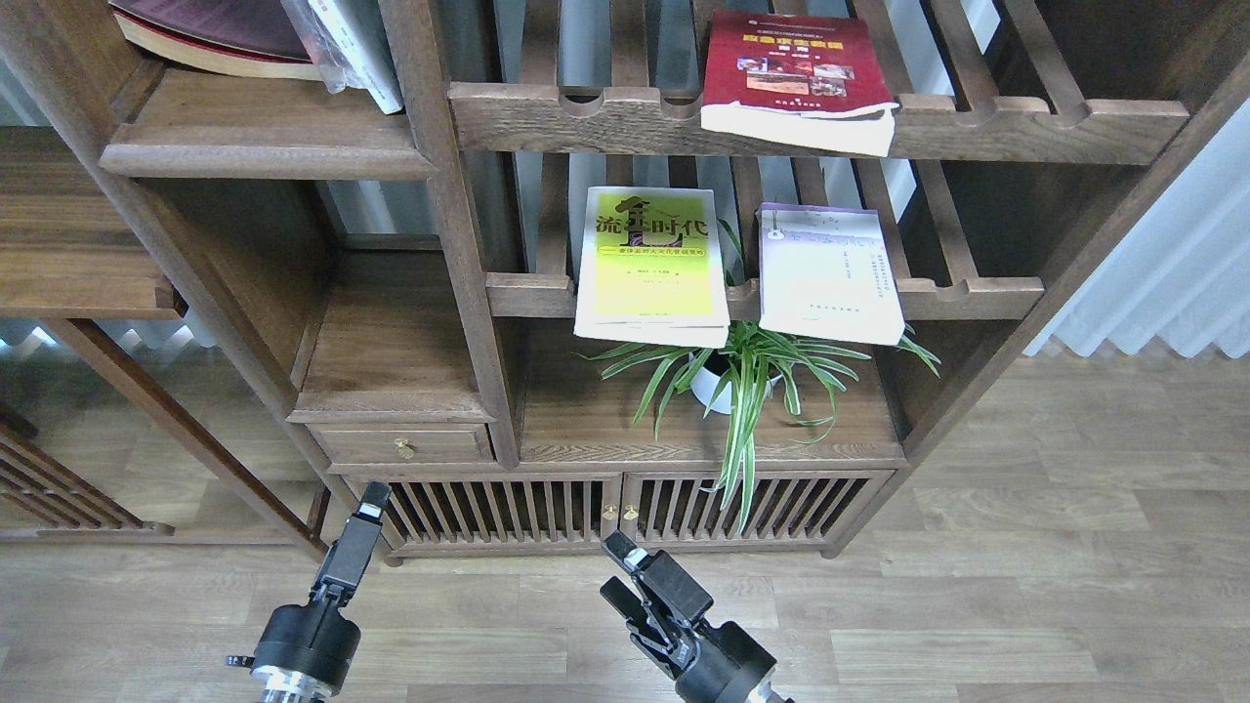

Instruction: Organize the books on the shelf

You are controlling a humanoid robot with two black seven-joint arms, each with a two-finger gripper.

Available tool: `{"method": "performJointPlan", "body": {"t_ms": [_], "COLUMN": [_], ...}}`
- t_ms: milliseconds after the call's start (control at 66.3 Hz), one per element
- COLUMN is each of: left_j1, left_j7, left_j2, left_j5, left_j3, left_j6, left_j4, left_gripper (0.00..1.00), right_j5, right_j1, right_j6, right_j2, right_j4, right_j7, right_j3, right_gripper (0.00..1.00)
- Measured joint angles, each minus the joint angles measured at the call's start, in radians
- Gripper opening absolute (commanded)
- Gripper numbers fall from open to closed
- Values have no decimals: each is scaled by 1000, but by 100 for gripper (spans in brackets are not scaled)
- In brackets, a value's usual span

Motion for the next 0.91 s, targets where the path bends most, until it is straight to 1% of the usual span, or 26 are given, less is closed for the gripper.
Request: {"method": "performJointPlan", "body": {"t_ms": [287, 739, 905], "left_j1": [2, -73, -74], "left_j7": [-6, -2, -2], "left_j2": [-15, -14, -16], "left_j5": [-3, -9, -9], "left_j3": [2, 10, 10], "left_j6": [0, 0, 0], "left_j4": [4, 11, 11], "left_gripper": [100, 100, 100], "right_j5": [0, 1, 1], "right_j1": [6, 14, 24], "right_j6": [0, 0, 0], "right_j2": [0, 0, 0], "right_j4": [-30, -32, -32], "right_j7": [1, -2, -1], "right_j3": [30, 32, 32], "right_gripper": [99, 99, 99]}}
